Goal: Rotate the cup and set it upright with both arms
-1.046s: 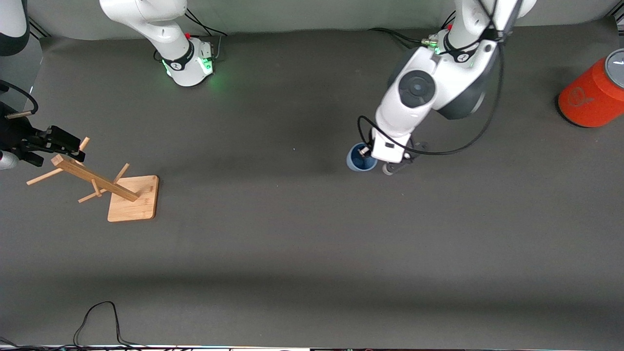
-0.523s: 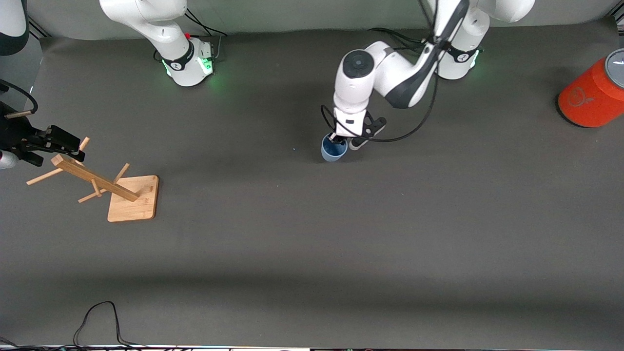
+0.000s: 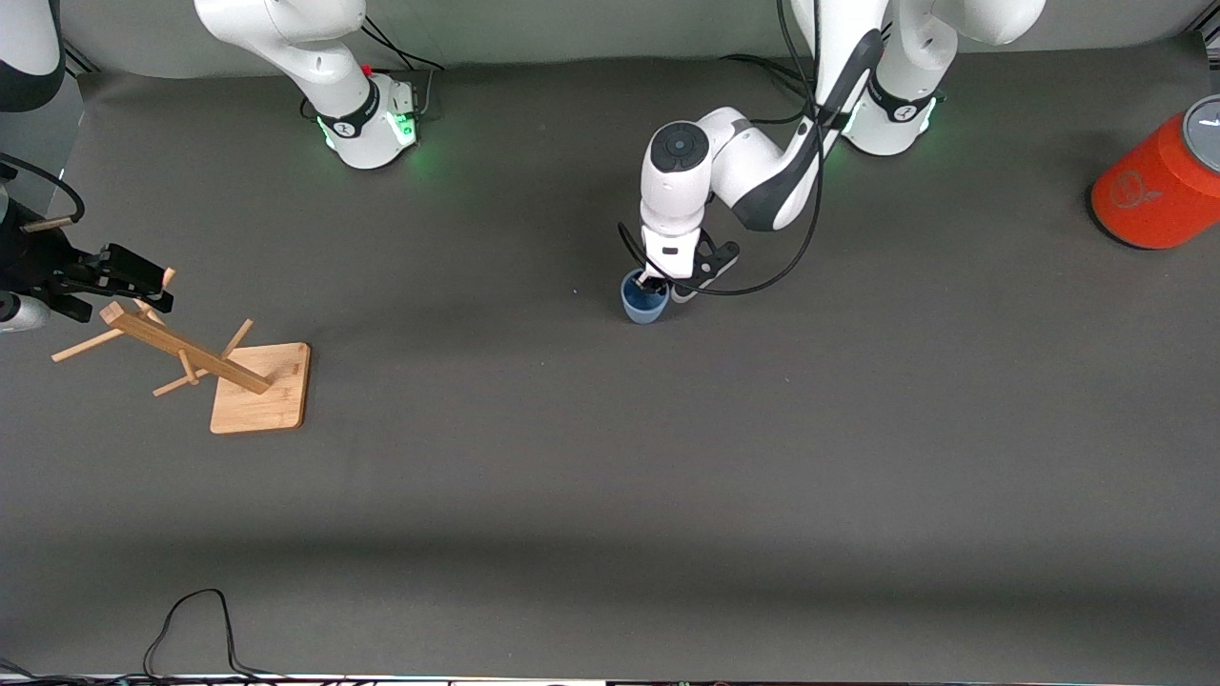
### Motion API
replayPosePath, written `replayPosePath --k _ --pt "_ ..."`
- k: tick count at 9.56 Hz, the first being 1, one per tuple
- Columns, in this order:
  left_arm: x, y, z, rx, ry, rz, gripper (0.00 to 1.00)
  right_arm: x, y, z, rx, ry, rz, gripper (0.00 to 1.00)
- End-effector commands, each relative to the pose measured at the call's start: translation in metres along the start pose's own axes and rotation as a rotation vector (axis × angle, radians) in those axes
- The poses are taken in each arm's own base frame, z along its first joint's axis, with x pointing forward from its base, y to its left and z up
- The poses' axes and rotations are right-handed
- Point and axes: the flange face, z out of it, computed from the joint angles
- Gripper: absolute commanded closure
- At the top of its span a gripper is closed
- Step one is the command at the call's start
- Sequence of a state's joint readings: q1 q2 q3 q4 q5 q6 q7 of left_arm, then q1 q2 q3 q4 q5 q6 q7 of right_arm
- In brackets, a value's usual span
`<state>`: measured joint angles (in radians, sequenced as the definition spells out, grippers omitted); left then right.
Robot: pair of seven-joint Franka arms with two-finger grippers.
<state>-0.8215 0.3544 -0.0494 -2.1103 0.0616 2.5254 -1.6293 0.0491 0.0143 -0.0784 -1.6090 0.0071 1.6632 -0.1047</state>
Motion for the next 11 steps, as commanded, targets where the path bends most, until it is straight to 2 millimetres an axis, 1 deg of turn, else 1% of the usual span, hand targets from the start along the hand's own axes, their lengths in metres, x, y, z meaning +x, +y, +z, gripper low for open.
replayPosePath --k 1,2,3,4,5,6,7,8,9,10,11 --pt "0.002 0.001 -0.013 0.0 0.02 0.001 0.0 -0.004 0.0 -0.006 -0.023 -0.006 -0.015 0.0" --pt "0.009 0.001 -0.022 0.044 0.03 0.061 0.0 -0.004 0.0 -0.006 -0.023 -0.004 -0.002 0.0" --pt "0.022 0.003 -0.034 0.114 0.024 0.191 0.0 -0.004 0.0 -0.007 -0.023 -0.002 0.039 0.0" --pt "0.04 0.004 -0.052 0.166 0.006 0.249 0.0 -0.004 -0.001 -0.007 -0.023 -0.002 0.04 0.0" --pt "0.053 0.005 -0.074 0.18 0.001 0.289 0.0 -0.004 -0.001 -0.007 -0.023 -0.002 0.043 0.0" --pt "0.056 0.0 -0.099 0.194 -0.006 0.386 0.0 -0.003 0.0 -0.006 -0.023 -0.003 0.053 0.0" --pt "0.084 -0.008 -0.13 0.183 -0.011 0.438 0.0 -0.001 0.0 -0.004 -0.024 -0.005 0.076 0.0" --pt "0.117 -0.022 -0.159 0.18 -0.027 0.462 0.0 0.0 0.001 -0.004 -0.024 -0.005 0.078 0.0" --pt "0.16 -0.042 -0.19 0.158 -0.054 0.497 0.0 0.002 0.001 -0.003 -0.024 -0.005 0.078 0.0" --pt "0.213 -0.07 -0.22 0.14 -0.077 0.537 0.0 0.003 0.001 -0.005 -0.025 -0.002 0.078 0.0" --pt "0.26 -0.101 -0.251 0.118 -0.1 0.575 0.0 0.005 0.001 -0.003 -0.025 -0.005 0.075 0.0"
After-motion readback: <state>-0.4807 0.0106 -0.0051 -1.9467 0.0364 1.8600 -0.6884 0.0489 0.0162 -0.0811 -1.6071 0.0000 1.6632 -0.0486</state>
